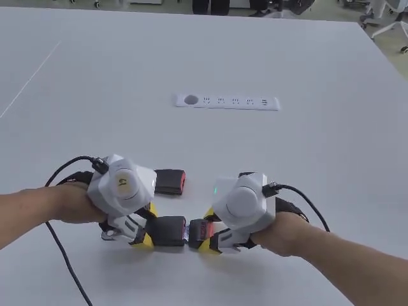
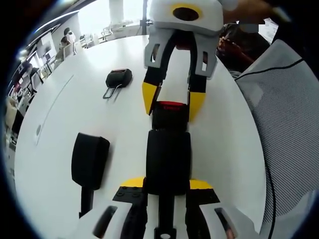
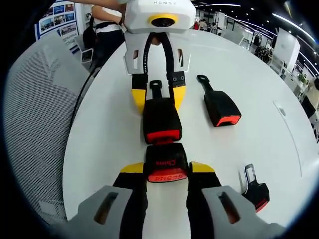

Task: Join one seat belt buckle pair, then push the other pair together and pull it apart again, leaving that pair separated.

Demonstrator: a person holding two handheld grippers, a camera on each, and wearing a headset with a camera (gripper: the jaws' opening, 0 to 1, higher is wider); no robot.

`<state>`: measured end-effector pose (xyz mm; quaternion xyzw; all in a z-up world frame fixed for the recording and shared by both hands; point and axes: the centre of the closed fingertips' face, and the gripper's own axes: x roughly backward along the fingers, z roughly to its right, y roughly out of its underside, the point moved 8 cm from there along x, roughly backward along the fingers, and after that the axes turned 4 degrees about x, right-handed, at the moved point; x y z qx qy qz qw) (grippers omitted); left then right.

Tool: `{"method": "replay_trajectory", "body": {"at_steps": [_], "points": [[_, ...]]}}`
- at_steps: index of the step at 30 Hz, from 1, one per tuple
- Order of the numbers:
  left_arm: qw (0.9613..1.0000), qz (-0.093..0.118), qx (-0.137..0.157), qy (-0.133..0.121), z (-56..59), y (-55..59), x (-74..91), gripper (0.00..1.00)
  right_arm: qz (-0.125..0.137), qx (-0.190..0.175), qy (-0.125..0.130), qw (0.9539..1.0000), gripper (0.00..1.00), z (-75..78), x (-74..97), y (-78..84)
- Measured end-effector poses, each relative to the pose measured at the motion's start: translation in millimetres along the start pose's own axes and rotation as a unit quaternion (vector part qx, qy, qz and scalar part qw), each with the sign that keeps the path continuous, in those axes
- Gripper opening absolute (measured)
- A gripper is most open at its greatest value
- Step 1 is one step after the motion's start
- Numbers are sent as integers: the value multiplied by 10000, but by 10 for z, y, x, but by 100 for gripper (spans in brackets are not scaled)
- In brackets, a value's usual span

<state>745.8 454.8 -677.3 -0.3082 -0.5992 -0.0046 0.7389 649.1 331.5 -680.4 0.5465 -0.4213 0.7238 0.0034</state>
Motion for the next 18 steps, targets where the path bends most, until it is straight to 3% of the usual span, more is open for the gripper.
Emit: {"method": "replay_trajectory", "body": {"at_steps": [12,18], "points": [[9999,-32,-109,-33,28,8,-1,29,-49,169,-77,9998,28,-5,16,19],[9998,-179,-109,-11,27,-10,-10,29,-113,167,-102,9997,28,-14,52,55]]}}
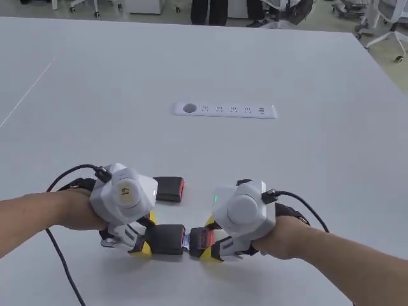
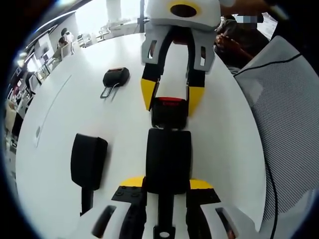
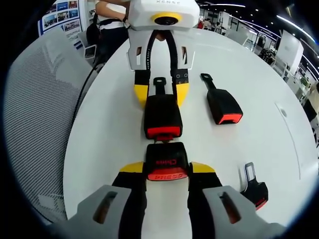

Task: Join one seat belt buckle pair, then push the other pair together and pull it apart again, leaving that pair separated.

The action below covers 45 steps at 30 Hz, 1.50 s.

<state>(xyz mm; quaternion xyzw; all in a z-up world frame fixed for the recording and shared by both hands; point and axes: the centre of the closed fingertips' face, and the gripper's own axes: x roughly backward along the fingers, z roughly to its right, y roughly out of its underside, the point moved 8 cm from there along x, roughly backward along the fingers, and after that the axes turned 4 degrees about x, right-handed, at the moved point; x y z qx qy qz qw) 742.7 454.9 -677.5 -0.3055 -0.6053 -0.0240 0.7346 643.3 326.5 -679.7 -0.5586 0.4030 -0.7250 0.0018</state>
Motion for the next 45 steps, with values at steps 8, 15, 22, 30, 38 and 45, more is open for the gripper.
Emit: {"method": "replay_trajectory", "body": {"at_steps": [8,15,22,30,38,45], "points": [[9999,-85,90,9,0,-25,5,30,58,95,6,9999,29,7,82,99],[9999,-145,59,34,-13,-40,7,30,55,140,-27,9999,29,28,91,121],[9999,-96,91,25,-16,-41,5,31,-8,100,-49,9999,29,37,152,205],[9999,-140,93,23,-14,-49,0,31,-95,128,-102,9998,29,32,214,290],[9998,-175,67,35,-13,-56,-4,31,-199,122,-91,9997,30,24,293,397],[9998,-198,78,33,-6,-58,-3,31,-262,67,-66,9996,30,18,377,498]]}}
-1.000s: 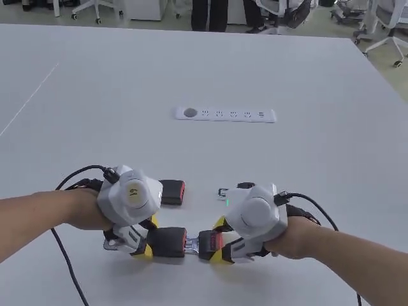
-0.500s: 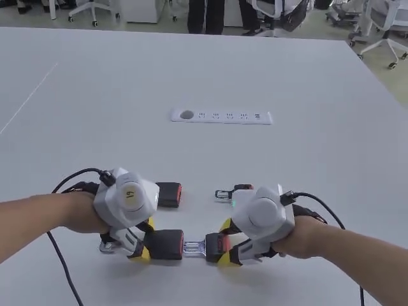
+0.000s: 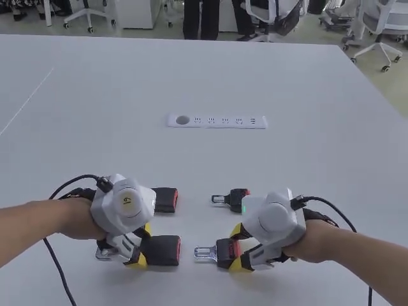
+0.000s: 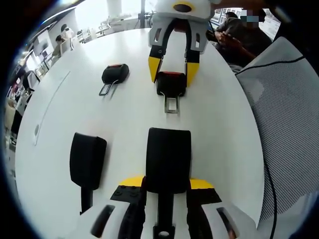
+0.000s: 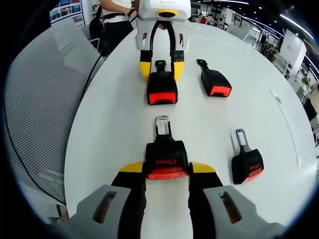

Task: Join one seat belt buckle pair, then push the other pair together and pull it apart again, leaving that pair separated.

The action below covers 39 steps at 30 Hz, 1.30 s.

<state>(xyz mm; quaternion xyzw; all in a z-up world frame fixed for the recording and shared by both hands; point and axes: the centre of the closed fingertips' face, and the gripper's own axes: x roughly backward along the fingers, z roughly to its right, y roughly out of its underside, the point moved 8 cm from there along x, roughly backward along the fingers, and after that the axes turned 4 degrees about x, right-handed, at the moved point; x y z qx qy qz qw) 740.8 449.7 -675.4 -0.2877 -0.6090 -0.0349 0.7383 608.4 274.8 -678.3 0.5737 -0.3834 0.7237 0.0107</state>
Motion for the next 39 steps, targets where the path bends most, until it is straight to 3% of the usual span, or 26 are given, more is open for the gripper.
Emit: {"method": "replay_trajectory", "body": {"at_steps": [20,30,39], "points": [[10000,-70,-63,-14,-1,-7,5,32,-183,-23,29,9998,30,-5,158,233],[9998,-145,-160,-59,1,-18,2,32,-351,185,110,9992,32,-25,134,239],[9996,-203,-162,-74,10,-30,-1,33,-361,66,139,9992,32,-18,134,232]]}}
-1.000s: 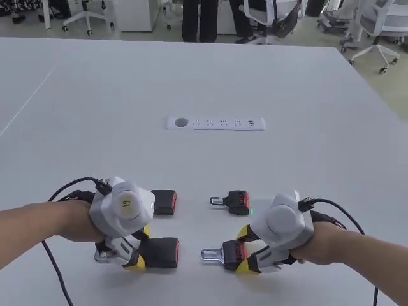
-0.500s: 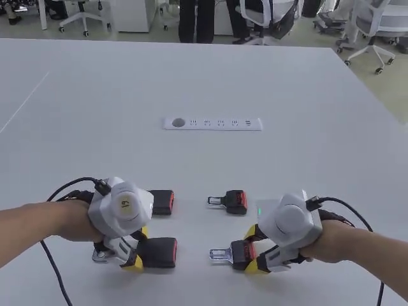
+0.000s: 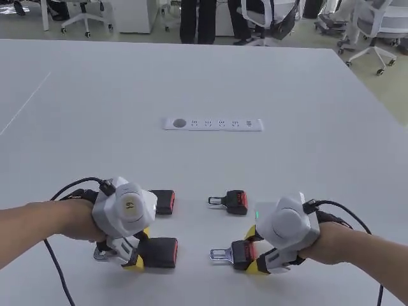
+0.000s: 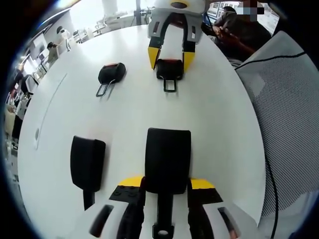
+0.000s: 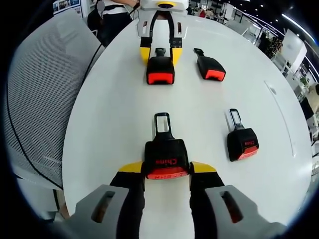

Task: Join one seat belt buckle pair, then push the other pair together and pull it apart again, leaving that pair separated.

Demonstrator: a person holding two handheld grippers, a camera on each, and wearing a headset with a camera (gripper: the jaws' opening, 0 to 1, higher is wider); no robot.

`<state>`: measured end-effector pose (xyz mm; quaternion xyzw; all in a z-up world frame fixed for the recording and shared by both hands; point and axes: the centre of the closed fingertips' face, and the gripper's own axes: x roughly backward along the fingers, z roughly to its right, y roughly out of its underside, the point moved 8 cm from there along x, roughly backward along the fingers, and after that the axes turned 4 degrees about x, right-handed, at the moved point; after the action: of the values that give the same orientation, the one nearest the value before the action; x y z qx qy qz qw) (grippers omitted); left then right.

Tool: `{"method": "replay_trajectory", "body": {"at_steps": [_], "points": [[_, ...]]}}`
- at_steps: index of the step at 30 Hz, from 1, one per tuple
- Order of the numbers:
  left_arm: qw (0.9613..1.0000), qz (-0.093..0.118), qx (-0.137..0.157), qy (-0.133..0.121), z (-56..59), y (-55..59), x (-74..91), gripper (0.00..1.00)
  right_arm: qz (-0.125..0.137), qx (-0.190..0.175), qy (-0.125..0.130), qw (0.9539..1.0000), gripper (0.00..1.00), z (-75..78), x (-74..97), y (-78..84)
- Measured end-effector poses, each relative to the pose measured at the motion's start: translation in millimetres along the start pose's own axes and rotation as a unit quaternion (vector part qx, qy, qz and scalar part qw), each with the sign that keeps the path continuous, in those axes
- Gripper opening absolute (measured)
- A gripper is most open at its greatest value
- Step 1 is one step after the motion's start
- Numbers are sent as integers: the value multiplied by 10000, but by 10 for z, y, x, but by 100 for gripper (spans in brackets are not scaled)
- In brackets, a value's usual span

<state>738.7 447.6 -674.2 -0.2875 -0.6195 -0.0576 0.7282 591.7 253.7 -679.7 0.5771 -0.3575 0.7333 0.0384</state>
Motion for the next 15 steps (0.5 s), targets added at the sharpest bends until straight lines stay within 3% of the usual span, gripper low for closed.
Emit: {"method": "replay_trajectory", "body": {"at_steps": [15], "points": [[9997,38,176,-141,1,-4,65,42,-35,-146,81,9999,42,-21,17,-8]]}}
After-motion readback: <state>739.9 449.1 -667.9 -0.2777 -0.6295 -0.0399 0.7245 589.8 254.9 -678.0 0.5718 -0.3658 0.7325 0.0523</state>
